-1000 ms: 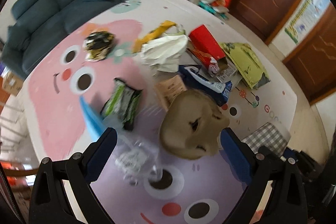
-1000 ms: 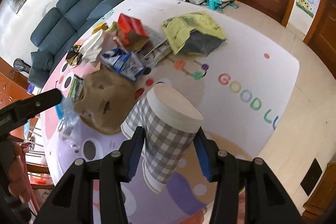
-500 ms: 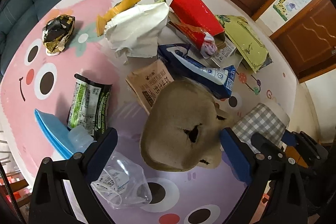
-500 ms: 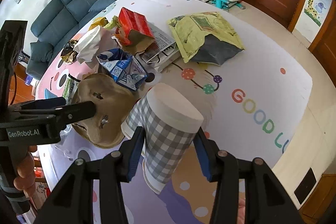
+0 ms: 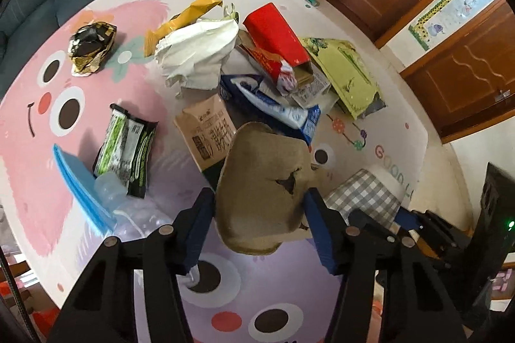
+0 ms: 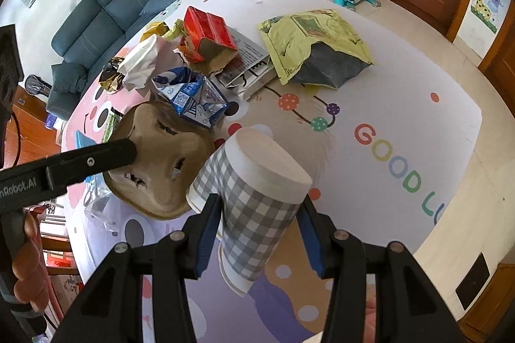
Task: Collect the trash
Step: 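Grasp the brown cardboard piece with the left gripper while the right holds the cup, then carry both items to the black bin and open both grippers over it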
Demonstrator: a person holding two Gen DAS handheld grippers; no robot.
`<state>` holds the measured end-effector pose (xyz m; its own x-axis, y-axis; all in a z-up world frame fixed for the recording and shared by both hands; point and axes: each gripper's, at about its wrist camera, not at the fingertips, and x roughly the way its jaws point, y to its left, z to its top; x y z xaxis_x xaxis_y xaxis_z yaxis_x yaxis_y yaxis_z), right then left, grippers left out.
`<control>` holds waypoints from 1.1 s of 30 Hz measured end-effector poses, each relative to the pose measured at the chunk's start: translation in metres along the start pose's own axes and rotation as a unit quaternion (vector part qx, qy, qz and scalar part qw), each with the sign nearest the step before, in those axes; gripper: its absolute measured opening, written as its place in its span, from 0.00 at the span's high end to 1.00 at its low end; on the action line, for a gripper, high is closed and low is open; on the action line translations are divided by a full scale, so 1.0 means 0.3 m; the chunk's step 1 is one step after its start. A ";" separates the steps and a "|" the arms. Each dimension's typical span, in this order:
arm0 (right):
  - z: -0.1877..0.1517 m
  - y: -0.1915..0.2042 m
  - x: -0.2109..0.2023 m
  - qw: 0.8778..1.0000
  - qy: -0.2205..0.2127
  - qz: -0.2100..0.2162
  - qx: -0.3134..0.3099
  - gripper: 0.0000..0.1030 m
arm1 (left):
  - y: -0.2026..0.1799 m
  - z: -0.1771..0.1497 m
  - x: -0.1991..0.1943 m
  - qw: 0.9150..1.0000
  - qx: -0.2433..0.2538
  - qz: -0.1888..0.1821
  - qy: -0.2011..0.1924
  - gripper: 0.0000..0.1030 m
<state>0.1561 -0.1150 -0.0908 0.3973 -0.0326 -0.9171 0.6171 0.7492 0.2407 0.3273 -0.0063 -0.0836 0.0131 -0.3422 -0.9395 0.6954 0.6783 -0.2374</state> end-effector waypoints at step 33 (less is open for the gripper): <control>-0.121 -0.112 -0.134 0.997 -0.006 0.017 -0.082 0.54 | -0.231 -0.235 -0.062 0.997 -0.037 0.053 -0.036 0.50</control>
<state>0.0948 -0.1149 -0.0734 0.4240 -0.0122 -0.9056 0.4850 0.8475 0.2156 0.2281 -0.0012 -0.0672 0.1363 -0.3102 -0.9408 0.6327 0.7580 -0.1583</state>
